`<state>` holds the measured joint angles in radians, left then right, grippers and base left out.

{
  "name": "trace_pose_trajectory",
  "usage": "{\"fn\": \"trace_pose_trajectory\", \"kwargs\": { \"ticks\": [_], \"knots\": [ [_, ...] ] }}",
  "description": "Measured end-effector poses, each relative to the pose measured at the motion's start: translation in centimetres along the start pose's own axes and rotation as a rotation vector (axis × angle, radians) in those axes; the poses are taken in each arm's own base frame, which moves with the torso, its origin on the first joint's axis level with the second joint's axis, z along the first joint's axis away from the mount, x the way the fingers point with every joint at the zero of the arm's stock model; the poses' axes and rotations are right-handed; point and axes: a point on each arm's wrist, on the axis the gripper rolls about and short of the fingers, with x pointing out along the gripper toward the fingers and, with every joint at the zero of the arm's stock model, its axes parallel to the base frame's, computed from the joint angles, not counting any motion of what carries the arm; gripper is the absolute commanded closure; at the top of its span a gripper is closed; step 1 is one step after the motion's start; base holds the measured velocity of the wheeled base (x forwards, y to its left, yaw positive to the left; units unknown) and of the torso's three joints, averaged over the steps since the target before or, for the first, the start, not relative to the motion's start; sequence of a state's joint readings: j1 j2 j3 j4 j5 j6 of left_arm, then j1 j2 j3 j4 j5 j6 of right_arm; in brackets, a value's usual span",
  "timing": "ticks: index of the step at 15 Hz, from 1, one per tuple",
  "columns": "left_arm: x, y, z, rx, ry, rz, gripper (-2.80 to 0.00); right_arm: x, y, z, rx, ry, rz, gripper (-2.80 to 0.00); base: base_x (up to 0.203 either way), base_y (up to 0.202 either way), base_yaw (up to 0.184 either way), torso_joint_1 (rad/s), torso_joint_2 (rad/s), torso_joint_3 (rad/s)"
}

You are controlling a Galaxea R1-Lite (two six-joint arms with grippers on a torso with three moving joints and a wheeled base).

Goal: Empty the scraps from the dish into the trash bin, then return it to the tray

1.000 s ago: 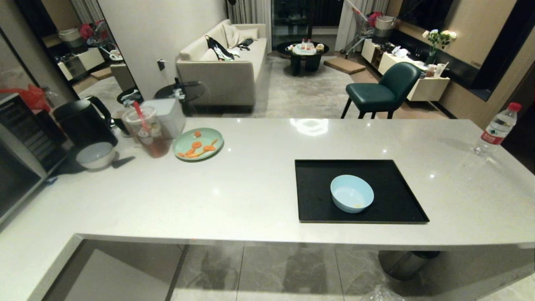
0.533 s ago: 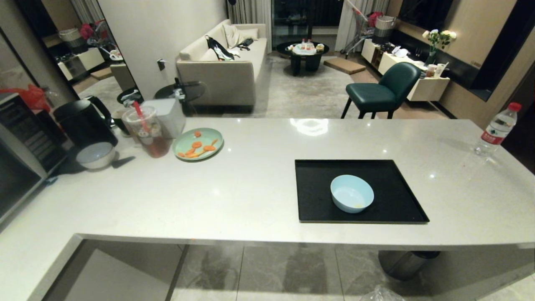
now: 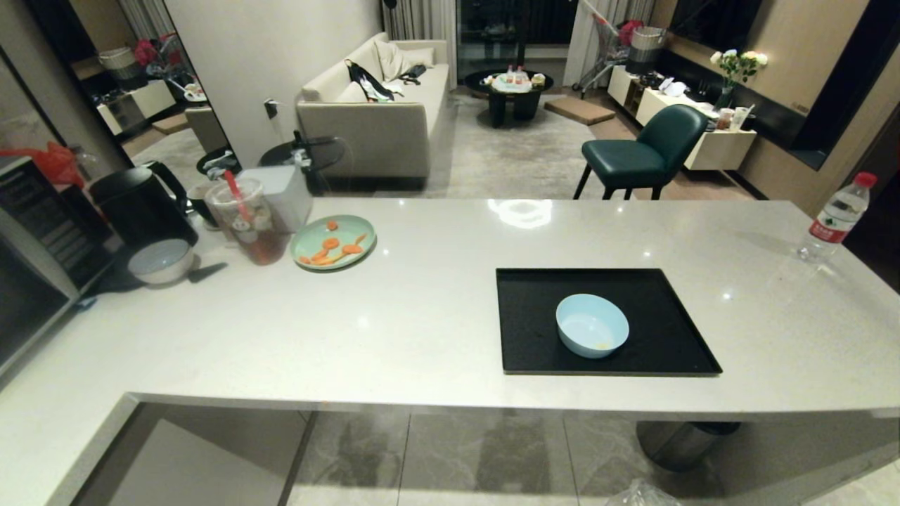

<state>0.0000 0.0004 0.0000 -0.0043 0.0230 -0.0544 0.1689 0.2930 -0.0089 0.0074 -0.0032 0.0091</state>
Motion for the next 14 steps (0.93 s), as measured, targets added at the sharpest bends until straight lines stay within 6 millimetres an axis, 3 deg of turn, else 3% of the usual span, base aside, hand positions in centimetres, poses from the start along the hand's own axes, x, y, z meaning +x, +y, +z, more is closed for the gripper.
{"fn": "trace_pose_trajectory", "kwargs": {
  "ticks": [6,14],
  "knots": [
    [0.0,0.0,0.0,0.0,0.0,0.0,0.0,-0.3,0.1,-0.2,0.047,-0.061,-0.168,0.0,0.0,0.0,0.0,0.0,0.0,0.0],
    [0.0,0.0,0.0,0.0,0.0,0.0,0.0,-2.0,0.3,-0.5,0.051,-0.331,-0.177,0.0,0.0,0.0,0.0,0.0,0.0,0.0]
  ]
}}
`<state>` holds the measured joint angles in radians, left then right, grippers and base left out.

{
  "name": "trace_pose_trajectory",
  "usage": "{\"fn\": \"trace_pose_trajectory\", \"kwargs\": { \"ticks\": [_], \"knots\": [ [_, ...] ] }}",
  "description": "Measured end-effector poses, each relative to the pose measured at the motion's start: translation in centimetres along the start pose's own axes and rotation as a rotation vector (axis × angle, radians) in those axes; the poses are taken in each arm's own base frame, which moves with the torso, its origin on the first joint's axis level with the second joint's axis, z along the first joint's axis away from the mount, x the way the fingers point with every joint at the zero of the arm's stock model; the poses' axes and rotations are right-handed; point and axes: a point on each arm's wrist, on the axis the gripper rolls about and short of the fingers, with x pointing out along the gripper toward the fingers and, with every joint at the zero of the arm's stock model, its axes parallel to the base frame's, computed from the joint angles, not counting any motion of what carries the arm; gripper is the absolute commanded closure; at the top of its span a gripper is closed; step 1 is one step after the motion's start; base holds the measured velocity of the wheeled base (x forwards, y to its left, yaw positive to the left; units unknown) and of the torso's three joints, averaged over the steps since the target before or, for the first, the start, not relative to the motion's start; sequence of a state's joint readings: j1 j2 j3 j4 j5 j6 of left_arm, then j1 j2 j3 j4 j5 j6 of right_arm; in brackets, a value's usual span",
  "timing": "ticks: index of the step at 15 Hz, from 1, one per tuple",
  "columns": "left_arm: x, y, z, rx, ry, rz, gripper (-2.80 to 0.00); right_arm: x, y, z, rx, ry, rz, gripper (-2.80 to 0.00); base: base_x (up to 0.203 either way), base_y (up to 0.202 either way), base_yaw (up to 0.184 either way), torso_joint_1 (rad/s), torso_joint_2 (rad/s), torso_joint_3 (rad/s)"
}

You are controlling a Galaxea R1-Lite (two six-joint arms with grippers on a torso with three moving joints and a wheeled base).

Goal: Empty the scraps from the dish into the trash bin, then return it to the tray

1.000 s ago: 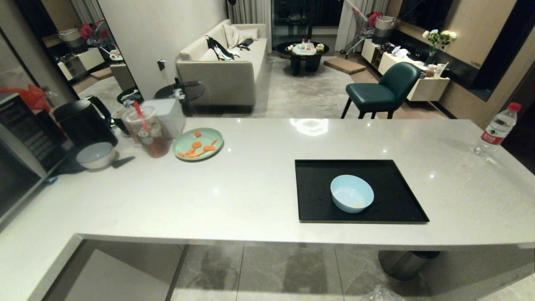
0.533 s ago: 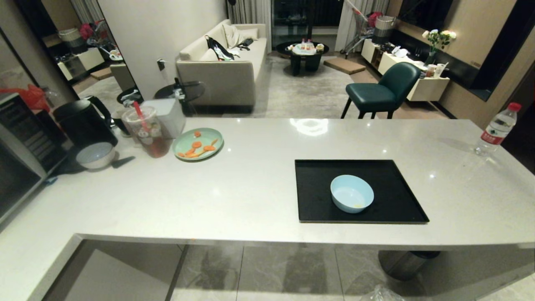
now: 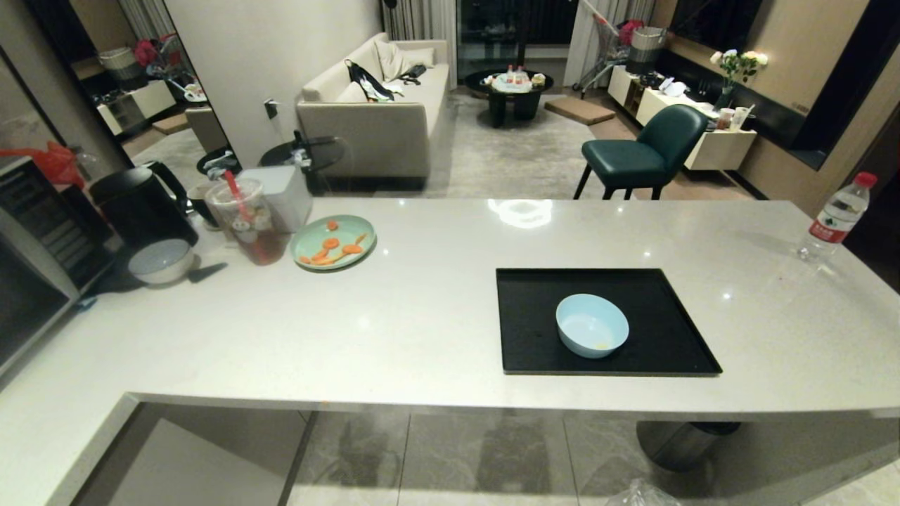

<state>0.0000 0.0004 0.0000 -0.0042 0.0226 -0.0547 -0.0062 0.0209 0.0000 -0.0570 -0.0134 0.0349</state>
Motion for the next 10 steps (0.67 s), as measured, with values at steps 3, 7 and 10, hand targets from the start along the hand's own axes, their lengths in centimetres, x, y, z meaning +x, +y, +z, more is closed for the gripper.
{"fn": "trace_pose_trajectory", "kwargs": {
  "ticks": [3,7,10],
  "knots": [
    [0.0,0.0,0.0,0.0,0.0,0.0,0.0,-0.13,0.0,-0.03,0.0,-0.016,0.001,0.0,0.0,0.0,0.0,0.0,0.0,0.0],
    [0.0,0.0,0.0,0.0,0.0,0.0,0.0,-0.17,0.0,-0.03,0.001,-0.021,0.001,0.0,0.0,0.0,0.0,0.0,0.0,0.0],
    [0.0,0.0,0.0,0.0,0.0,0.0,0.0,-0.17,-0.01,-0.03,0.002,-0.021,0.001,0.0,0.0,0.0,0.0,0.0,0.0,0.0]
  ]
}}
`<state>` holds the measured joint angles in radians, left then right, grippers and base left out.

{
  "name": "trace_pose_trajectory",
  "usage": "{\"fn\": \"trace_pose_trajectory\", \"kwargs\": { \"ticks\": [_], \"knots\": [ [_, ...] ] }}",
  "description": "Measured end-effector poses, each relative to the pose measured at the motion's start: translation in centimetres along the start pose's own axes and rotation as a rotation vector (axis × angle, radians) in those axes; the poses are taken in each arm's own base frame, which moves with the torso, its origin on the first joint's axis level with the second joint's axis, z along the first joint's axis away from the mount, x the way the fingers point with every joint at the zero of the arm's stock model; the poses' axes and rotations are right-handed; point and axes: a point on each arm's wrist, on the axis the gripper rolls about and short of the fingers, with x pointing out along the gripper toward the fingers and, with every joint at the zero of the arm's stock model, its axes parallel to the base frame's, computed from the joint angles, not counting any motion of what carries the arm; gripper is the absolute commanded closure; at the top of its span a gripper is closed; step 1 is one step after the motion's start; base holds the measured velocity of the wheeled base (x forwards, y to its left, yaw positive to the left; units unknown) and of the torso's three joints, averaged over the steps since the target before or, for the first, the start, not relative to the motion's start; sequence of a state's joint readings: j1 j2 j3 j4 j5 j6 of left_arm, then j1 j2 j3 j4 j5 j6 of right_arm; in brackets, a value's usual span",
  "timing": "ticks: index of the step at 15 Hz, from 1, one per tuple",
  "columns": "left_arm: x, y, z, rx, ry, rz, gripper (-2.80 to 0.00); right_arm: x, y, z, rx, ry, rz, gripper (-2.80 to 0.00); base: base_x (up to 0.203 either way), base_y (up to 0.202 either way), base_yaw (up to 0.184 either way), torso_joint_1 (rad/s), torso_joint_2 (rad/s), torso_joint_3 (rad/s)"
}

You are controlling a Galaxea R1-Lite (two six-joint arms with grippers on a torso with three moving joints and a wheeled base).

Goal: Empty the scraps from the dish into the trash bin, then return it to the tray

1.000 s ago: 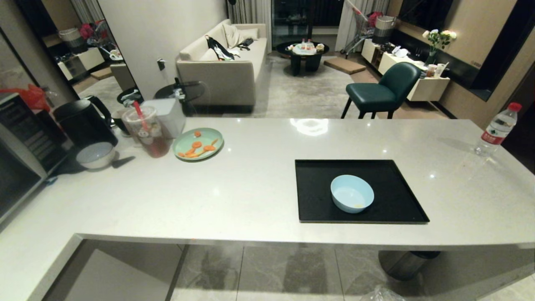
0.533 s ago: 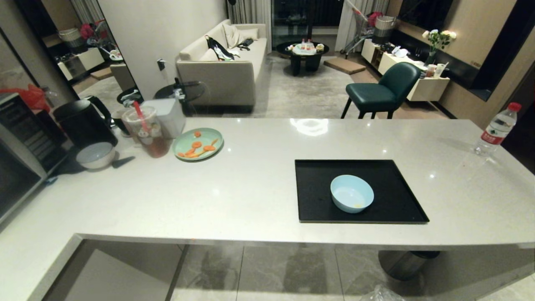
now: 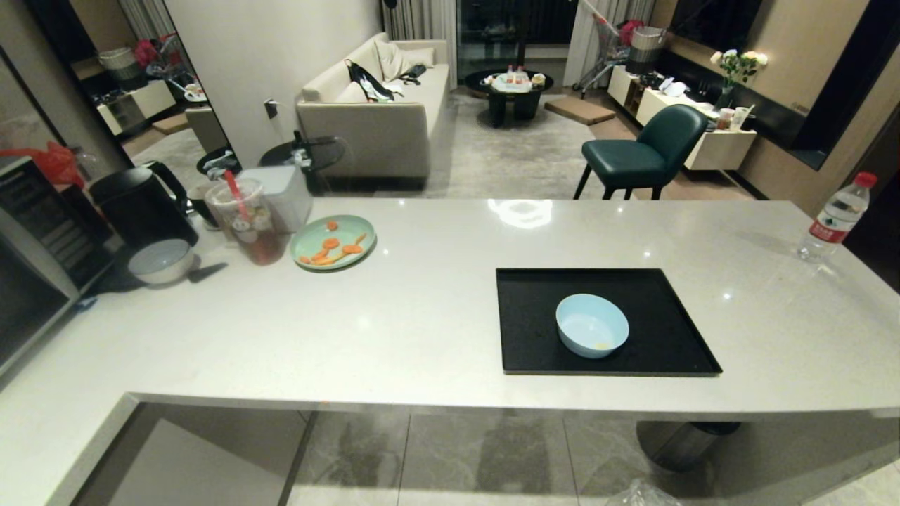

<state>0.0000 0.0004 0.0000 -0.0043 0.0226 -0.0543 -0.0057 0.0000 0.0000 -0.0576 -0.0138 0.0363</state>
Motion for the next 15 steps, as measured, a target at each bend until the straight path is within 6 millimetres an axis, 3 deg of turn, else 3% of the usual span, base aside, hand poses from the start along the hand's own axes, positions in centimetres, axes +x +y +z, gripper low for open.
{"fn": "trace_pose_trajectory", "kwargs": {
  "ticks": [15],
  "knots": [
    [0.0,0.0,0.0,0.0,0.0,0.0,0.0,0.0,0.0,0.0,0.001,0.0,0.001,0.0,0.0,0.0,0.0,0.0,0.0,0.0]
  ]
}}
